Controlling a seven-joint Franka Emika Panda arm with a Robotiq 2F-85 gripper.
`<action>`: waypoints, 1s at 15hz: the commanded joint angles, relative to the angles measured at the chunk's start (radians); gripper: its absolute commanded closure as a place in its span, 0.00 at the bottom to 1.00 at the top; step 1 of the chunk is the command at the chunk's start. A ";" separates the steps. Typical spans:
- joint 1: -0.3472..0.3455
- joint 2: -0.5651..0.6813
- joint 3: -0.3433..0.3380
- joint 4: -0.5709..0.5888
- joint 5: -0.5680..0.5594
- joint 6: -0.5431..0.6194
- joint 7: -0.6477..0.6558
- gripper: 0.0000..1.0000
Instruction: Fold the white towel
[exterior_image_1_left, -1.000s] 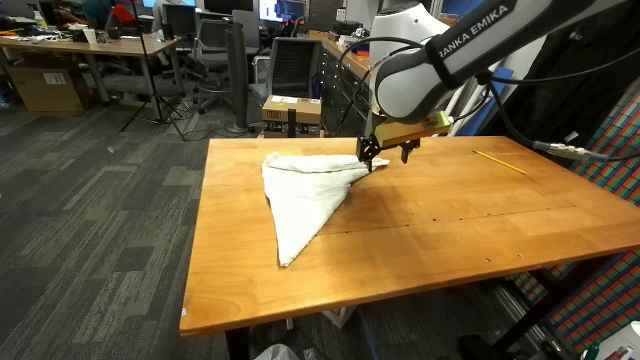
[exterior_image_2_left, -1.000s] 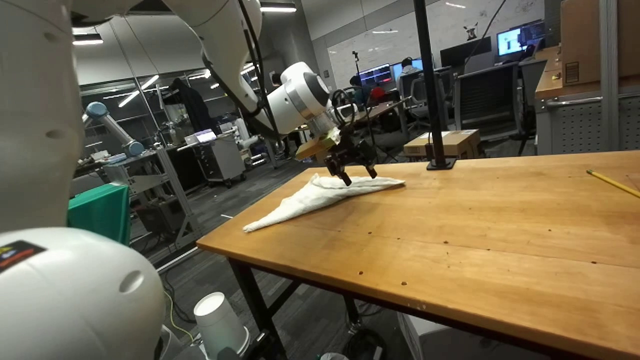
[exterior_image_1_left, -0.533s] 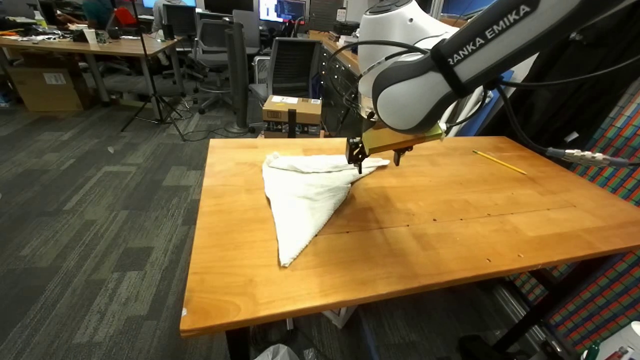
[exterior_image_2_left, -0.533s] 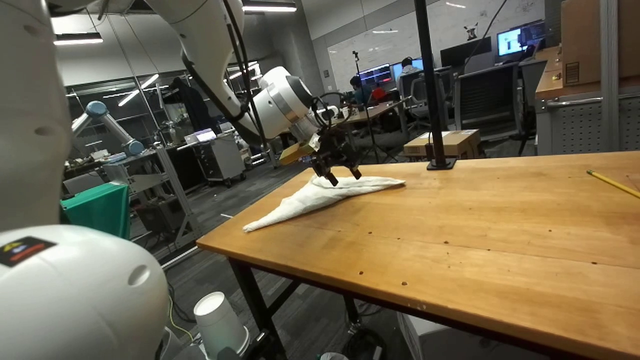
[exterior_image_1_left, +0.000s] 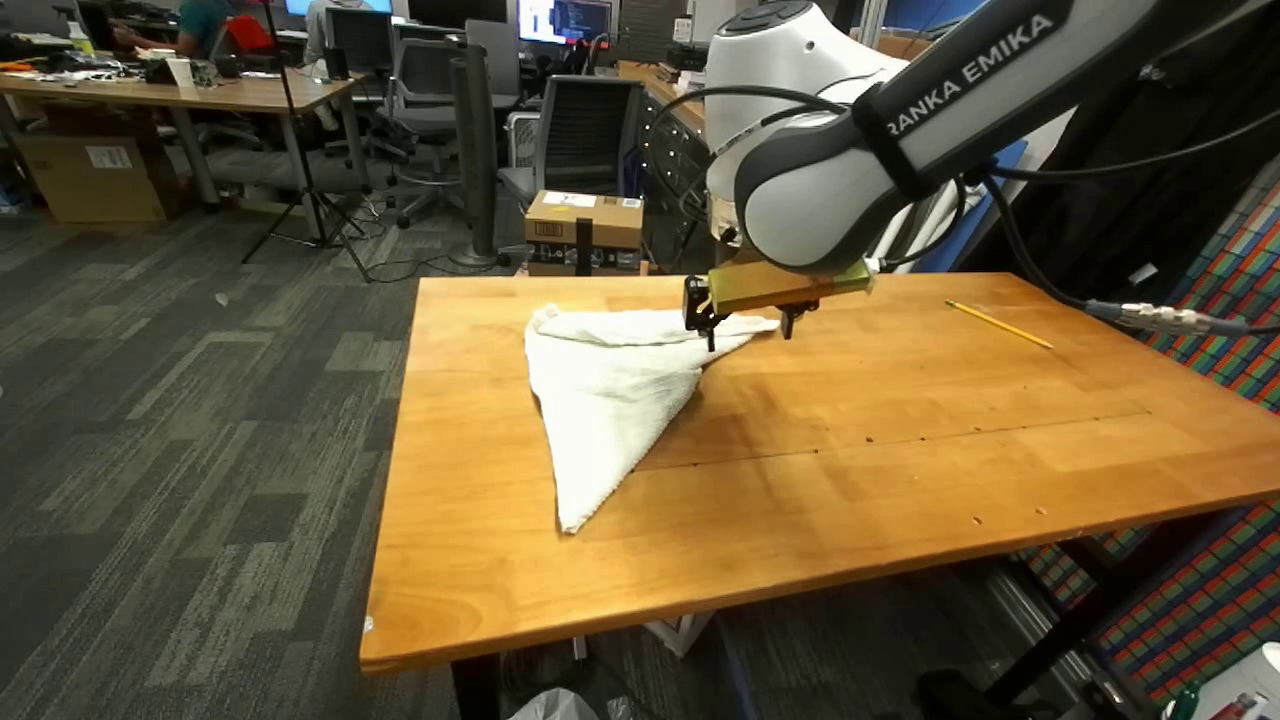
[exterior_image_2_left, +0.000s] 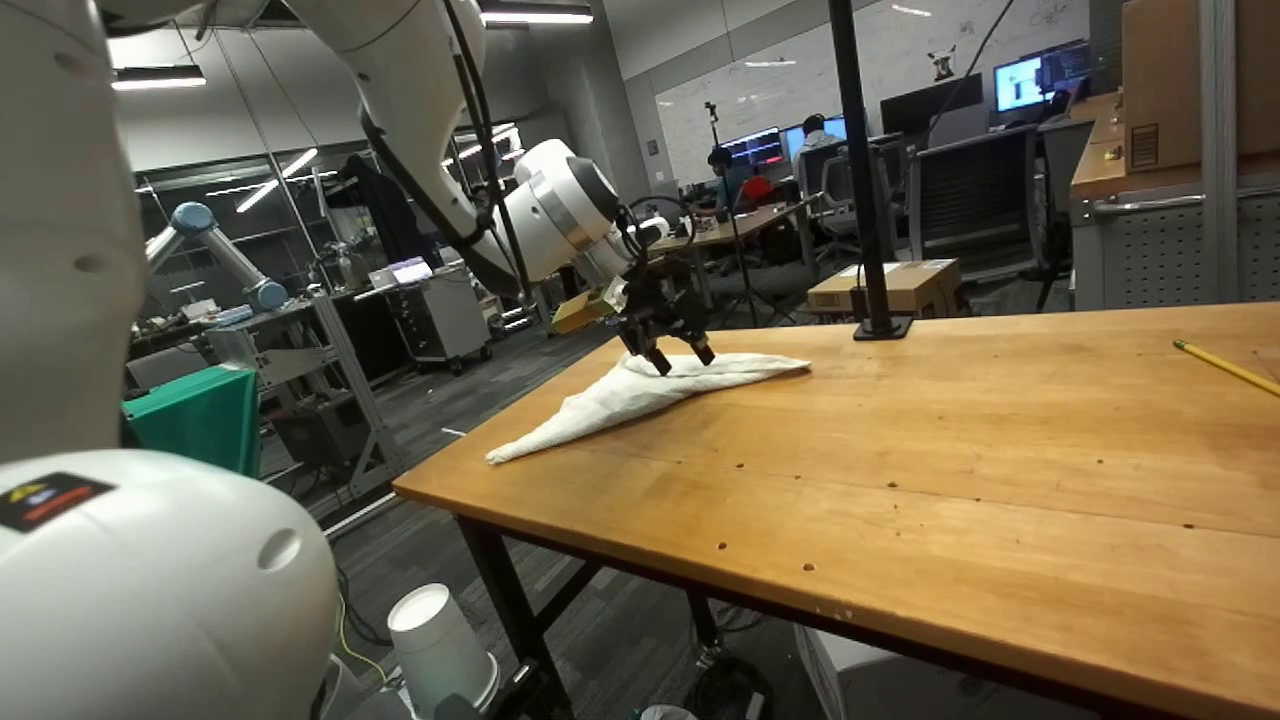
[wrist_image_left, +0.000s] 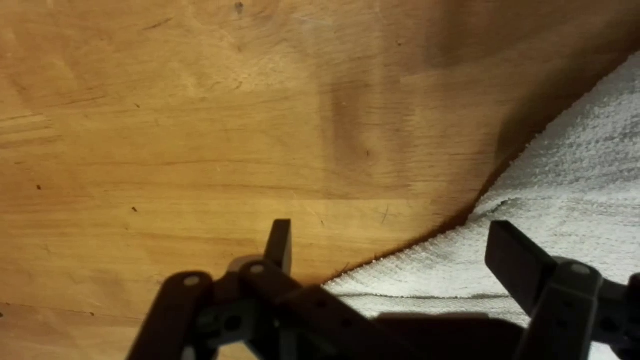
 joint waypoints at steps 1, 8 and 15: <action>0.002 0.024 0.005 0.059 -0.018 -0.021 -0.001 0.00; -0.023 0.088 0.011 0.174 0.024 0.003 -0.183 0.00; -0.034 0.167 -0.007 0.260 0.069 0.006 -0.323 0.00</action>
